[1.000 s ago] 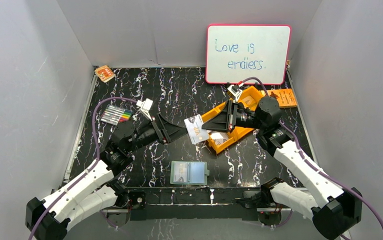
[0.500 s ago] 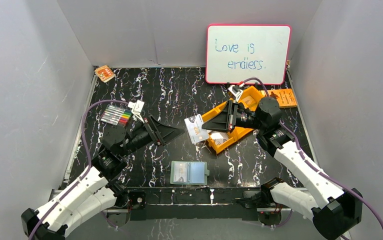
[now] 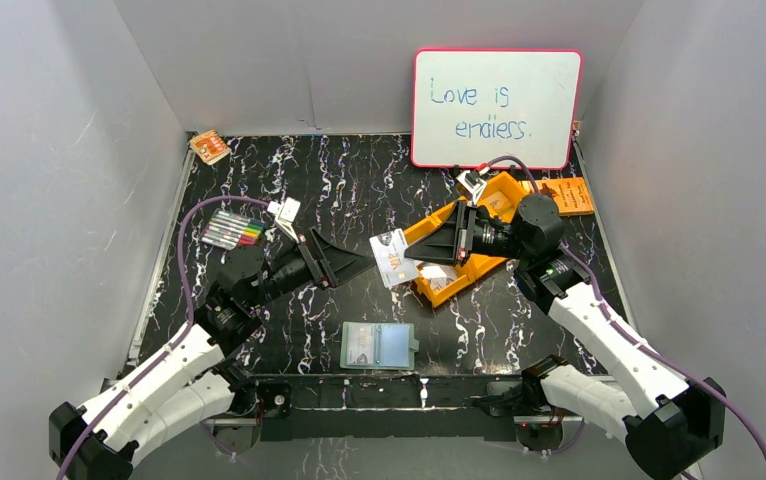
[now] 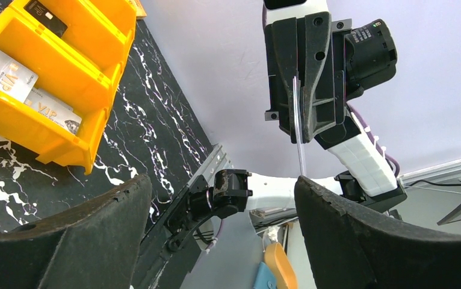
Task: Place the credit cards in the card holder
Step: Pick up the credit card from the storage box.
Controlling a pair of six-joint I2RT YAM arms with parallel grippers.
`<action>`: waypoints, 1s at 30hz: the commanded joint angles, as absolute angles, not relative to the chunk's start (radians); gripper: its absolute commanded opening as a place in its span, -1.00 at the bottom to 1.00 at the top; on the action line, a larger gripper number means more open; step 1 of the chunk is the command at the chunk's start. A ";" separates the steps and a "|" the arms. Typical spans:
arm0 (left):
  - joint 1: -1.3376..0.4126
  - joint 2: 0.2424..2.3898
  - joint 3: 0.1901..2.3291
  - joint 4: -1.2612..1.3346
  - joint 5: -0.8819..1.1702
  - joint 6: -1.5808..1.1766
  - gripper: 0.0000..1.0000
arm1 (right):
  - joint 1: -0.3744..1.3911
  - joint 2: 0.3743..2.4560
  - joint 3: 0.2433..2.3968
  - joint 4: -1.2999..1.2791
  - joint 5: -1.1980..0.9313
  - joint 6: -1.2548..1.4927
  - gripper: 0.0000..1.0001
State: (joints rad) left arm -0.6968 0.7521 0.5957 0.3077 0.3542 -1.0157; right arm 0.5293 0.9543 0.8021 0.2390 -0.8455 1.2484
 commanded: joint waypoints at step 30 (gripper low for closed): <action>-0.696 0.752 0.603 0.374 0.382 -1.025 0.68 | 0.525 0.945 0.812 0.294 -0.857 1.242 -1.00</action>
